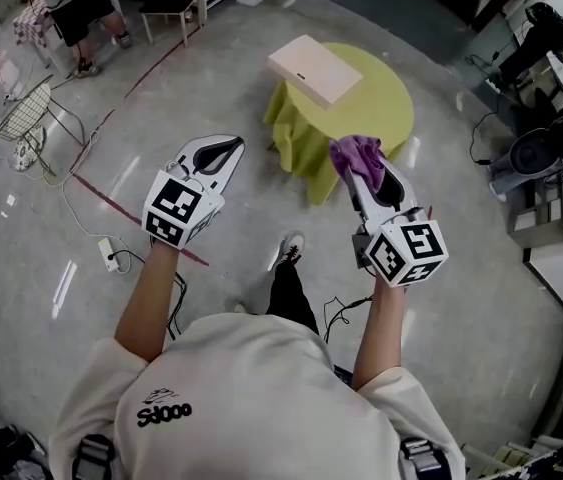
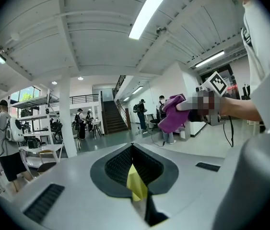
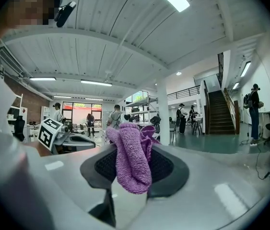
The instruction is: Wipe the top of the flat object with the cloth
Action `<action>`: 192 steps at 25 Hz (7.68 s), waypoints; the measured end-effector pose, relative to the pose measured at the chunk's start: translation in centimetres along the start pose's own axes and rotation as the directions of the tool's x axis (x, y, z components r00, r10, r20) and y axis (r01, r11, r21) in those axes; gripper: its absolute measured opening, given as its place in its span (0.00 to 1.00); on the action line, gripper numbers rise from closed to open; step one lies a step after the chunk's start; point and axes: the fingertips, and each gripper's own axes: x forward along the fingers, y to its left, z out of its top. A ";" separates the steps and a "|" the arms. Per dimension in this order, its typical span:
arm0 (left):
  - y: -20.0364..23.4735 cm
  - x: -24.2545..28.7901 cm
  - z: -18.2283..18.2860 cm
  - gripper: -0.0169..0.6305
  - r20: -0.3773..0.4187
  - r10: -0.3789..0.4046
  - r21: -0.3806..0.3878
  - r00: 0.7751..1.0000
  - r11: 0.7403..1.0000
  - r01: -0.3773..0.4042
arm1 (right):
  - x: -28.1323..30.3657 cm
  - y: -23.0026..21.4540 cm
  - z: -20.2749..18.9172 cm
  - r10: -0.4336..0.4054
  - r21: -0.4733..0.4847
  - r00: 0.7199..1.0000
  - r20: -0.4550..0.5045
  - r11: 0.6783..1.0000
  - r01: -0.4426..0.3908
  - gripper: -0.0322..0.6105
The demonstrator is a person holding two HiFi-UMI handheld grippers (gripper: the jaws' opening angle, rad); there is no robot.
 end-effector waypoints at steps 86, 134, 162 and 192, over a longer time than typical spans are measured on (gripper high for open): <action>43.6 47.7 -15.7 0.04 -0.252 0.093 -0.171 0.963 0.975 -0.139 | 66.4 -44.1 -29.9 -0.029 0.016 0.749 -0.662 0.998 0.053 0.30; 32.7 41.7 -15.6 0.04 -0.329 0.264 -0.279 0.907 0.890 -0.360 | 58.5 -44.3 -29.9 0.077 -0.045 0.752 -0.655 0.989 -0.140 0.30; 28.0 43.8 -15.9 0.04 -0.343 0.113 -0.314 0.932 0.922 -0.228 | 51.7 -38.4 -31.6 0.255 0.013 0.710 -0.656 0.945 -0.327 0.30; 26.3 44.5 -16.3 0.04 -0.339 0.040 -0.334 0.940 0.929 -0.159 | 39.4 -28.4 -33.3 0.490 0.217 0.573 -0.657 0.851 -0.478 0.31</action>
